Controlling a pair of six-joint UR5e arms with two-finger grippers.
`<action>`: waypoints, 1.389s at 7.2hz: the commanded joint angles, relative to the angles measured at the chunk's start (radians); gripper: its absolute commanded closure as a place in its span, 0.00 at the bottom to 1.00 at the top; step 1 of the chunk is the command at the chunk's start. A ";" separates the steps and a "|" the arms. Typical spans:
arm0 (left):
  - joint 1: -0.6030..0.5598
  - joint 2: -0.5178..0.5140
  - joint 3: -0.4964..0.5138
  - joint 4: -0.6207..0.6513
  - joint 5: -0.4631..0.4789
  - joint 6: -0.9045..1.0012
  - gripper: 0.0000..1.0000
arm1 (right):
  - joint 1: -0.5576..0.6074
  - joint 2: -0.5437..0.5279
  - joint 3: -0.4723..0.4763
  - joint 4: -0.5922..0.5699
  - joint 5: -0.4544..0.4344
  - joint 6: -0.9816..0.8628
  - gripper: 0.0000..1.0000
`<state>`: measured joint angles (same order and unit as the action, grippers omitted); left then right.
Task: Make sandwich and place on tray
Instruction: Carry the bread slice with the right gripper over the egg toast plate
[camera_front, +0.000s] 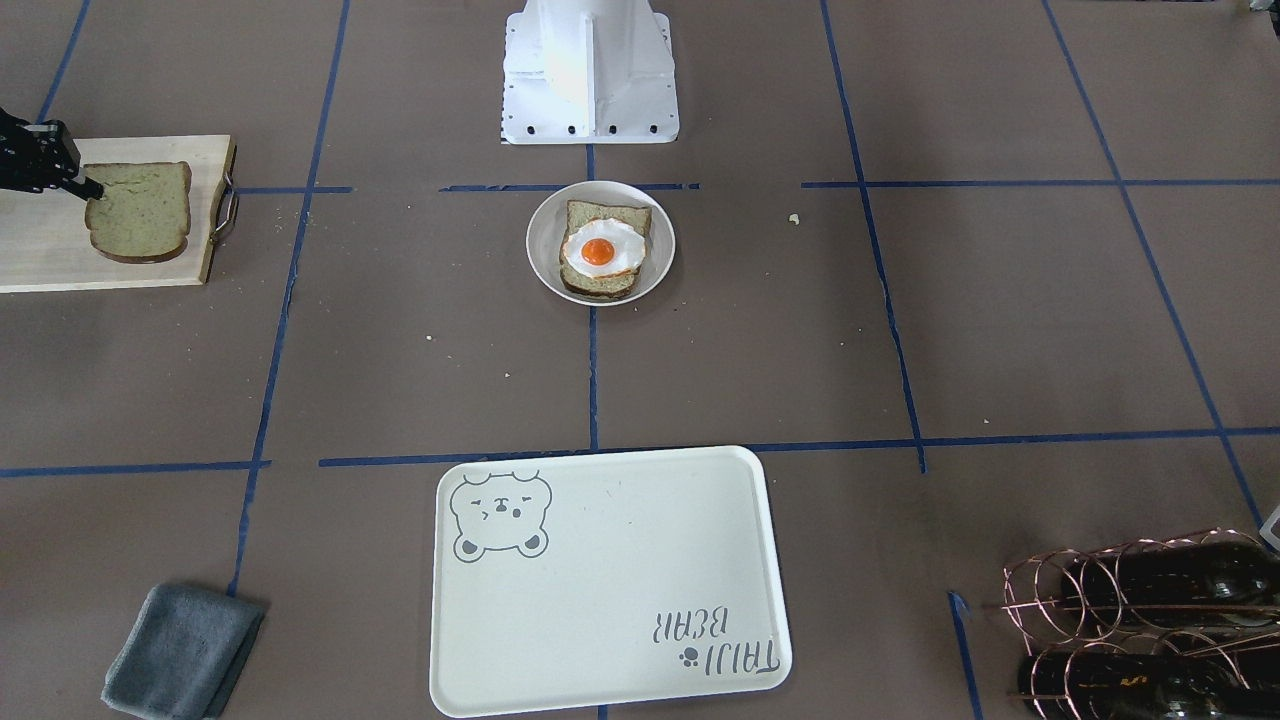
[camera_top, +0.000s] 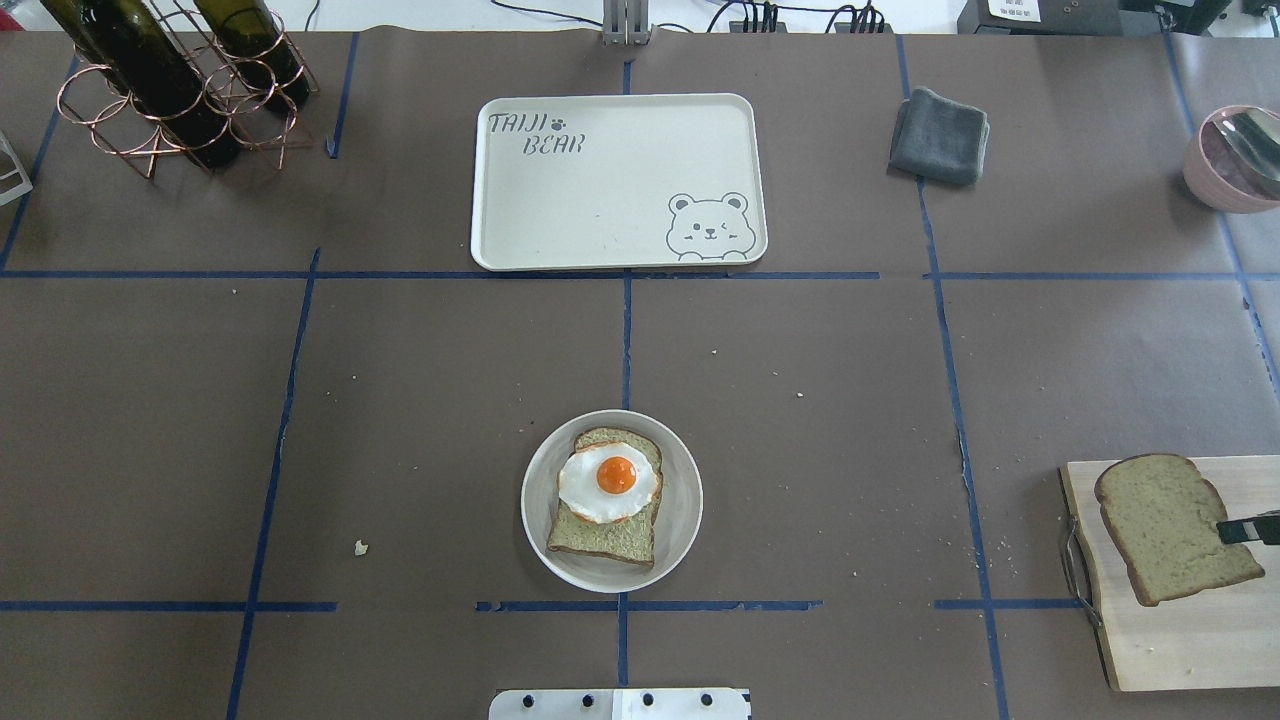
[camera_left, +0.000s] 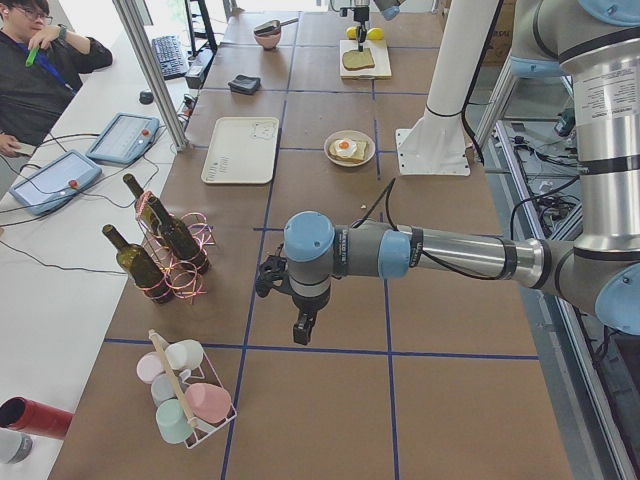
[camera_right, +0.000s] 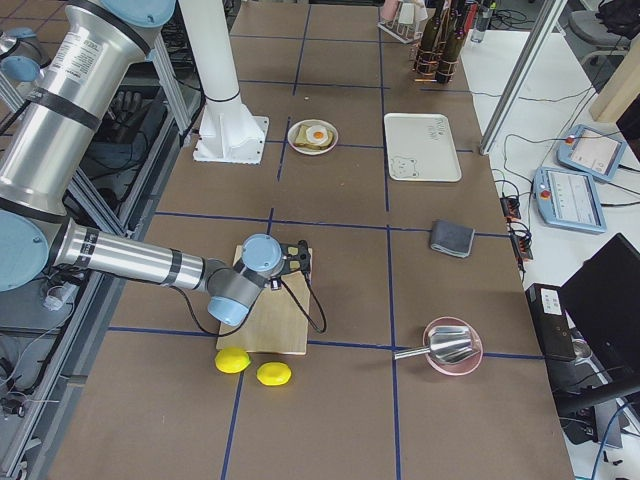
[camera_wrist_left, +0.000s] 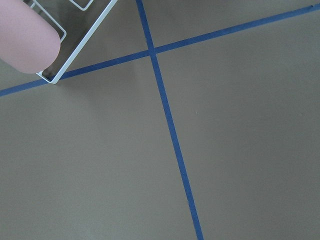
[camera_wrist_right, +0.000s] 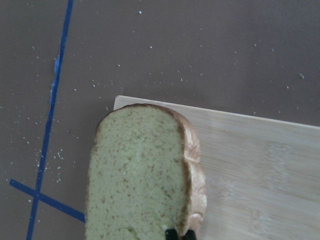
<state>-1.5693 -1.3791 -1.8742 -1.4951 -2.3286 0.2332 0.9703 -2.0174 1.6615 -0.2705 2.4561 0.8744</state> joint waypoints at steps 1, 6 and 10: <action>0.000 0.000 0.000 -0.001 0.000 0.000 0.00 | 0.027 0.063 -0.003 0.001 0.047 0.008 1.00; 0.000 -0.003 0.000 -0.001 0.000 0.000 0.00 | 0.047 0.412 0.000 -0.013 0.093 0.376 1.00; 0.003 -0.005 0.007 -0.004 -0.002 0.000 0.00 | -0.226 0.645 0.012 -0.125 -0.231 0.578 1.00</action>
<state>-1.5672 -1.3826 -1.8725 -1.4964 -2.3300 0.2332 0.8464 -1.4457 1.6675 -0.3486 2.3465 1.4116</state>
